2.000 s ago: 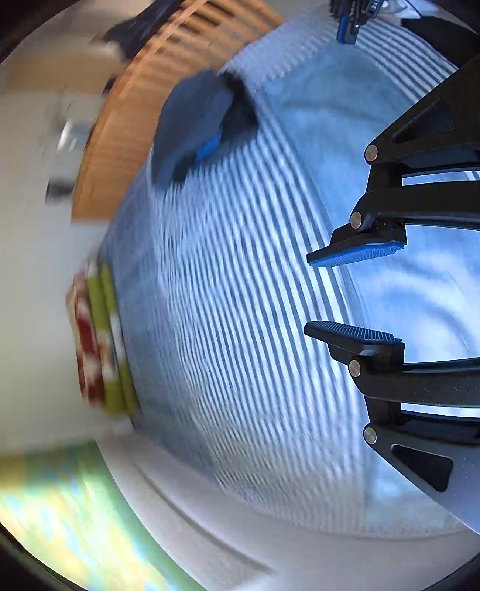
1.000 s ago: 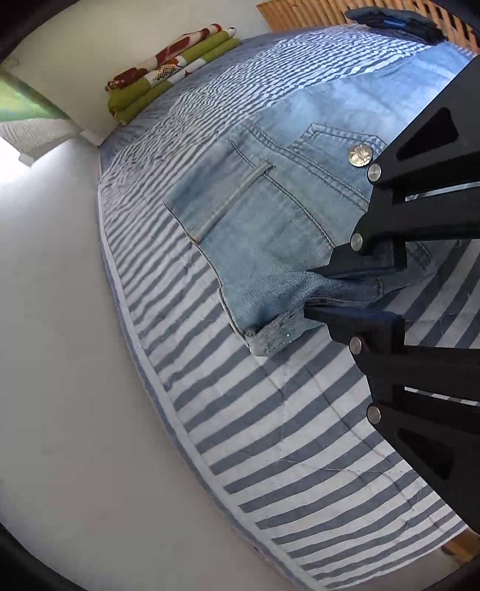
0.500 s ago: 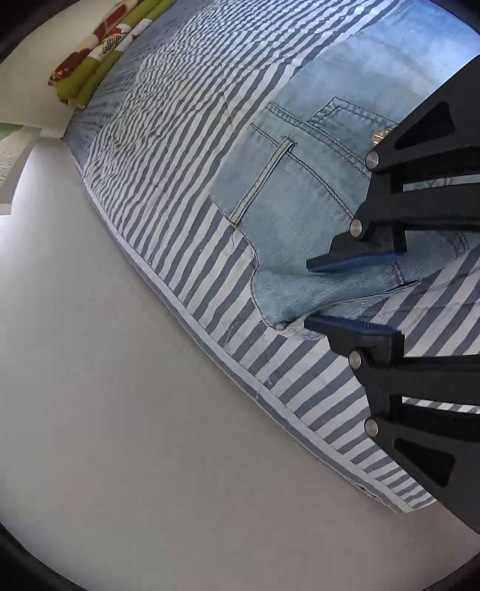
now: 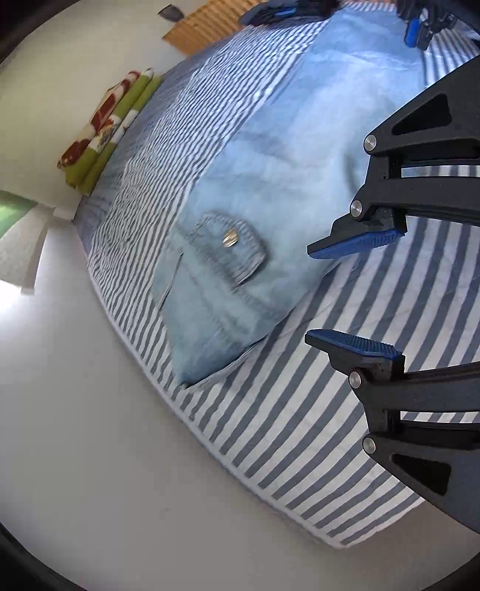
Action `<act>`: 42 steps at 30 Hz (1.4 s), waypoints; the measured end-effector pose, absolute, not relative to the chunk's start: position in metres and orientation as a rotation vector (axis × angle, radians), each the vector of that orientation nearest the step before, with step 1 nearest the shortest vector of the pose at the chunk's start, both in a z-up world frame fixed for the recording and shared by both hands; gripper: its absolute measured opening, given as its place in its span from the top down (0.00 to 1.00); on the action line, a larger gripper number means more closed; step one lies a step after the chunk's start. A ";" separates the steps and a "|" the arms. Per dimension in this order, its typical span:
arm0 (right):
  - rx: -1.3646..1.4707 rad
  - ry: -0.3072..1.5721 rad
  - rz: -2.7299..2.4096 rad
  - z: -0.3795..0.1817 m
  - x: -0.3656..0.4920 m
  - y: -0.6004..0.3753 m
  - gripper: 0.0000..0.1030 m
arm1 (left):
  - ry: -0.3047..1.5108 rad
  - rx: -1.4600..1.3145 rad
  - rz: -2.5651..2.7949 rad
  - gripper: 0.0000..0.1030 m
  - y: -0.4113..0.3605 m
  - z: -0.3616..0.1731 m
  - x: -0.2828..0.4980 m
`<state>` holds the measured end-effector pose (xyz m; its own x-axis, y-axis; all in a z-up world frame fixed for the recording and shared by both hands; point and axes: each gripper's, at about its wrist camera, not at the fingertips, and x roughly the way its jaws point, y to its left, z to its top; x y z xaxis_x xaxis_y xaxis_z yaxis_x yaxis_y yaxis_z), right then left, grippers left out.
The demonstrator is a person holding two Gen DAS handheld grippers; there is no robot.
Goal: Organize objects
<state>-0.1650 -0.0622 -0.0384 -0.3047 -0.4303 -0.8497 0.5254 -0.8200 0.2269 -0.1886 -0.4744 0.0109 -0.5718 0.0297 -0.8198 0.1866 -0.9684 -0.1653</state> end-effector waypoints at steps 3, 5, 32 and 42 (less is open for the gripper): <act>1.310 0.196 -2.046 -0.054 -0.156 -0.122 0.87 | 0.411 1.546 -2.723 0.59 -0.450 -0.014 -0.166; 1.324 0.227 -1.993 -0.071 -0.155 -0.151 0.87 | 0.308 1.590 -2.739 0.59 -0.433 -0.026 -0.154; 1.259 0.057 -1.967 -0.067 -0.185 -0.172 0.87 | -0.063 1.697 -2.954 0.86 -0.366 0.006 -0.193; 1.223 -0.082 -2.147 -0.056 -0.220 -0.150 0.87 | -0.084 1.727 -2.955 0.86 -0.369 0.010 -0.177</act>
<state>-0.2204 -0.1502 -0.0561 -0.3480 -0.5678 -0.7460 0.5096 -0.7825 0.3579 -0.1768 -0.3692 0.0099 -0.4619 0.2158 -0.8603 -0.2644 -0.9593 -0.0987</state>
